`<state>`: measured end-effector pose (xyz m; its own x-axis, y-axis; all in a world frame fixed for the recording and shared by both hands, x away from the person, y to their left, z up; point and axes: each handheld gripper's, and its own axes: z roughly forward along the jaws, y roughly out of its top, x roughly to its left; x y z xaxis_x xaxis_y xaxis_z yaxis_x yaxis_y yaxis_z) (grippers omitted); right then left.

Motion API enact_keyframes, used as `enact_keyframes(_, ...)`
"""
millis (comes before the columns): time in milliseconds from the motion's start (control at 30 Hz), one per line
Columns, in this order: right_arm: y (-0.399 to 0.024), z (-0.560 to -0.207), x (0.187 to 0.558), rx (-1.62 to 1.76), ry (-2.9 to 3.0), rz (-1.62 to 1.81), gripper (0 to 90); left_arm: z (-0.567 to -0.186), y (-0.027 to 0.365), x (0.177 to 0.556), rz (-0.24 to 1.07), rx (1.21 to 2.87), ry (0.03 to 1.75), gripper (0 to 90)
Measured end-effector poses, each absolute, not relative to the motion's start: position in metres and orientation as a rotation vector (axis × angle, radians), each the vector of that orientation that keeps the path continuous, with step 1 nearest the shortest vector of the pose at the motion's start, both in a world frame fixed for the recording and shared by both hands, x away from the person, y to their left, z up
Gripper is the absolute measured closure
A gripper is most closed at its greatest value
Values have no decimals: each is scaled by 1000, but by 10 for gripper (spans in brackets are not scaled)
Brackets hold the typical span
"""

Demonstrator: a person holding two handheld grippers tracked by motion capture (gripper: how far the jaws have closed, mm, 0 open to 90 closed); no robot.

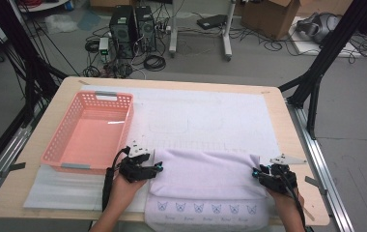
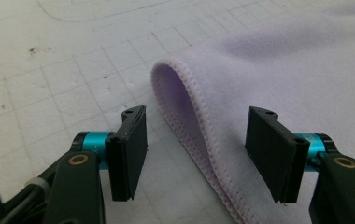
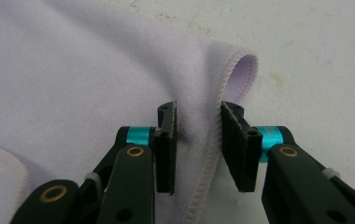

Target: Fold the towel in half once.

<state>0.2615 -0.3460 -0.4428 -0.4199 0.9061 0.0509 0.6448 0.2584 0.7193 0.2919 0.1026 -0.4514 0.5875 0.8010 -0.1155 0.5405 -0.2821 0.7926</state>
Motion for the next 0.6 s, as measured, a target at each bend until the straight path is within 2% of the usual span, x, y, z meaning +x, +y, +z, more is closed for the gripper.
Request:
enact_keyframes(67, -345, -443, 262, 1409, 2169, 964, 709, -451, 101, 291, 397, 1981, 1050, 464)
enact_keyframes(200, -344, -443, 262, 1424, 2180, 979, 772, -451, 97, 289, 379, 2014, 984, 659)
enact_keyframes(267, -345, -444, 262, 1437, 2176, 1004, 799, -451, 97, 290, 326, 2016, 960, 799)
enact_keyframes(300, -346, -444, 262, 1445, 2171, 1021, 811, -451, 95, 289, 330, 2011, 973, 842)
enact_keyframes(400, -348, -445, 263, 1459, 2170, 1052, 840, -451, 98, 292, 292, 1978, 1005, 855)
enact_keyframes(600, -351, -439, 272, 1439, 2120, 1114, 855, -443, 95, 306, 330, 1875, 1070, 862)
